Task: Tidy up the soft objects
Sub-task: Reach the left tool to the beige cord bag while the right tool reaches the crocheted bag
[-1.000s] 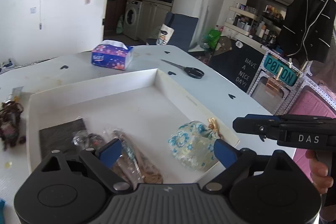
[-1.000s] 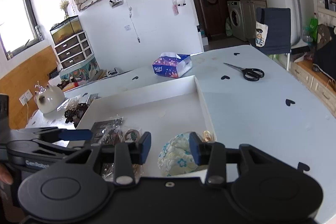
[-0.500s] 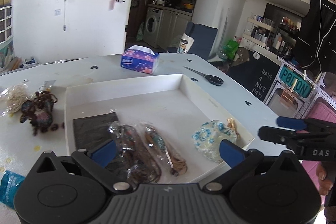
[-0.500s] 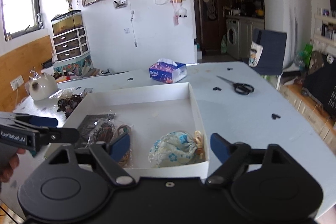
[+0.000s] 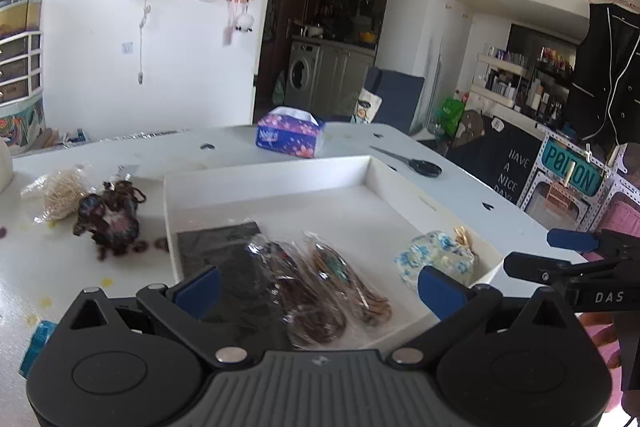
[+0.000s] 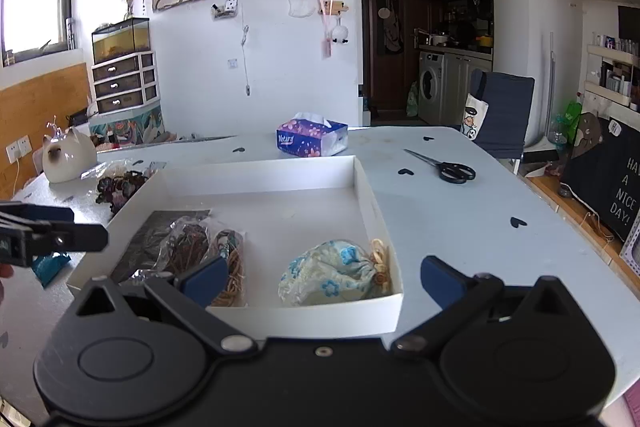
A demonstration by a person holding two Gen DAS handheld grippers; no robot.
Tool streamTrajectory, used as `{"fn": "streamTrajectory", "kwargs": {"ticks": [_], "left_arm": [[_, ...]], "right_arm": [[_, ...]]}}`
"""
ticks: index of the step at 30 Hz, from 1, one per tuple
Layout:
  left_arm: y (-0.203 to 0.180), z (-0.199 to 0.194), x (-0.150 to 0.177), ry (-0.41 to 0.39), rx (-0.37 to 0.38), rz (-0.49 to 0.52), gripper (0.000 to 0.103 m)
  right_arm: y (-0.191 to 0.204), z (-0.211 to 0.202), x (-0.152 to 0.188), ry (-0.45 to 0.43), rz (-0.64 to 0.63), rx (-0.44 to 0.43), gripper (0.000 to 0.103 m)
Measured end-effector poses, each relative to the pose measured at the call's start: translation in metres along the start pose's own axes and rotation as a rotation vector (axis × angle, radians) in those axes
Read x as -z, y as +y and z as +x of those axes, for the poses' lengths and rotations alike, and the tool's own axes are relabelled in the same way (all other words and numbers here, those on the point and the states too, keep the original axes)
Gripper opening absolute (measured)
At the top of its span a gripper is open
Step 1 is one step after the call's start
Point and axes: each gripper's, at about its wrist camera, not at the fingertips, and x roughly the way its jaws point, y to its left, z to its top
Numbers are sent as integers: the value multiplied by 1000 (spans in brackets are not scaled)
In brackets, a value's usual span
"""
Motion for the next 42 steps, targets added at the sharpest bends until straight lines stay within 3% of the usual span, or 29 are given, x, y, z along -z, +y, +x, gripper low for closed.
{"fn": "streamTrajectory", "kwargs": {"ticks": [10,15,30,38,42], "left_arm": [[49,-8,-8,-83,-21,21,103],[84,-3,-23,-80,-27,-30,103],[195,30,-69,-65,-232,-95,103],[278,81,-82,60,-301,-384,103],[299,108,-85,111,-327,-489,103]], "right_arm": [[26,26,-14,-18,-3,-23,103],[44,43,-30,-23,-29,-56,103],[131,108,-88,8,-198,-252,103],[174,159,-114,86,-210,-360,99],[193,183,-115,146,-221,-396,96]]}}
